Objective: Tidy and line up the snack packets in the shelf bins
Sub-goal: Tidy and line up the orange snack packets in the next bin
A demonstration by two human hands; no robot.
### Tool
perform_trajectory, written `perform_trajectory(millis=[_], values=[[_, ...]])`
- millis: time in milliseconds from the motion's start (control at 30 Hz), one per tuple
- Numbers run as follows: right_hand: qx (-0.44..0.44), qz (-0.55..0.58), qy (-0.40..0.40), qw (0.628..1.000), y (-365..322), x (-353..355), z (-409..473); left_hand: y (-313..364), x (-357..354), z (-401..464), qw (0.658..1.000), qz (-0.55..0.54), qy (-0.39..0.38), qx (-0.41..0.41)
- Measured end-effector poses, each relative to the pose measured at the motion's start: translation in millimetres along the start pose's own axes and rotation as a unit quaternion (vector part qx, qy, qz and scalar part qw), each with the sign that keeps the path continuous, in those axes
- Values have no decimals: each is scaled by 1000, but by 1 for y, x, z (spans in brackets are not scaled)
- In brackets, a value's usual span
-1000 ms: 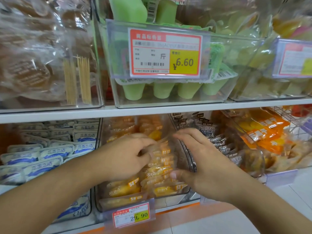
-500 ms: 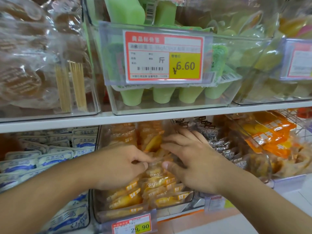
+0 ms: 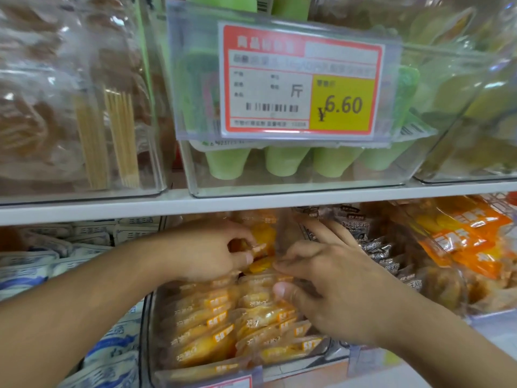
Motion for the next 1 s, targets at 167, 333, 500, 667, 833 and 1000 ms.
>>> perform_trajectory(millis=[167,333,500,667,833,1000], values=[[1,17,9,1000,0,0,2,0,10,-4,999,21,29,-2],[-4,48,14,999,2,-3,0,-5,24,-11,993,52,91,46],[-6,50,27,998,4,-7,0,-2,36,-31,973,19,226,31],[-15,76,72,994,5,-8,2,21,32,-59,978,35,206,13],[-54,138,141,979,9,7,-5,19,30,-50,977,-11,213,10],[-68,178,174,966,11,14,-14,21,25,-10,982,-41,185,-1]])
Point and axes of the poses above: each hand's wrist, its own z-axis towards the middle knuckle, its own x-axis out of the back of the hand, y = z × x, the point moved 8 cm from there along z, towards the middle knuckle
